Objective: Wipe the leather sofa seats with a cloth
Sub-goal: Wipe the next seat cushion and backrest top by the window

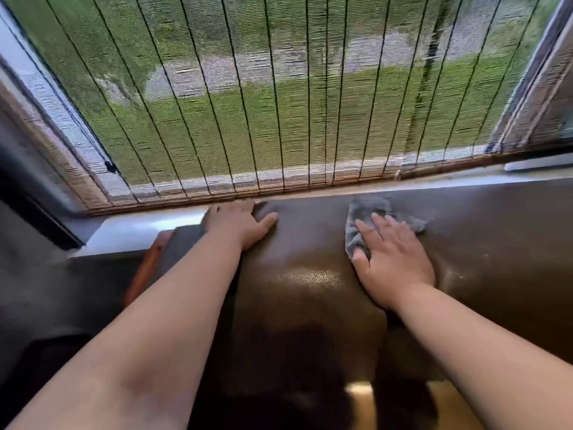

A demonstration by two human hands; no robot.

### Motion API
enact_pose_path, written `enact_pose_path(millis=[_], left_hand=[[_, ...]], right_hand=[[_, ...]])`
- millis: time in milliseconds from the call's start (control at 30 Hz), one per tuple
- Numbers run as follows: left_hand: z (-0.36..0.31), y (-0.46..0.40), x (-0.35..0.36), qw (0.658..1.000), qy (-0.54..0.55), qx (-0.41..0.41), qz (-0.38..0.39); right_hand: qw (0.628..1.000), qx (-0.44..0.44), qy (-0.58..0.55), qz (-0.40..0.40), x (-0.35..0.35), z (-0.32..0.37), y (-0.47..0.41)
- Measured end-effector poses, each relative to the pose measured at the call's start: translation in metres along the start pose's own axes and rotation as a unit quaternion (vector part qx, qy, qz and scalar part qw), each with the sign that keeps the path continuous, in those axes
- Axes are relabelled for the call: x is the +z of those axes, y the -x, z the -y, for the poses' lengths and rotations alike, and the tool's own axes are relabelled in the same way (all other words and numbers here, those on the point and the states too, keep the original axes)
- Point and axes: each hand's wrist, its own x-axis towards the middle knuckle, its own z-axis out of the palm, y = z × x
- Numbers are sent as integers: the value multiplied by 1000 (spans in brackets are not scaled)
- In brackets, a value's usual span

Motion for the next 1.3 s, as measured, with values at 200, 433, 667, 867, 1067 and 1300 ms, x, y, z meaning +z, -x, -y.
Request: enact_pose_path(millis=[200,433,667,867,1067,1300], left_hand=[[9,47,16,1000,3,-21,-15],[9,71,25,999,6,-41,-34],[6,75,19,998,13,-49,-27],[4,90,18,998,9,-67,-10],[7,110,23,996,29,-83,-23],[-66,138,12,995,56,-68,46]], right_hand=[[1000,-16,12,13,-1,4,39],[999,-33,13,12,2,3,56],[999,-42,11,-1,0,3,57],[999,-40,6,6,3,3,67],[998,-61,-1,29,0,8,79],[996,-74,0,44,-3,10,79]])
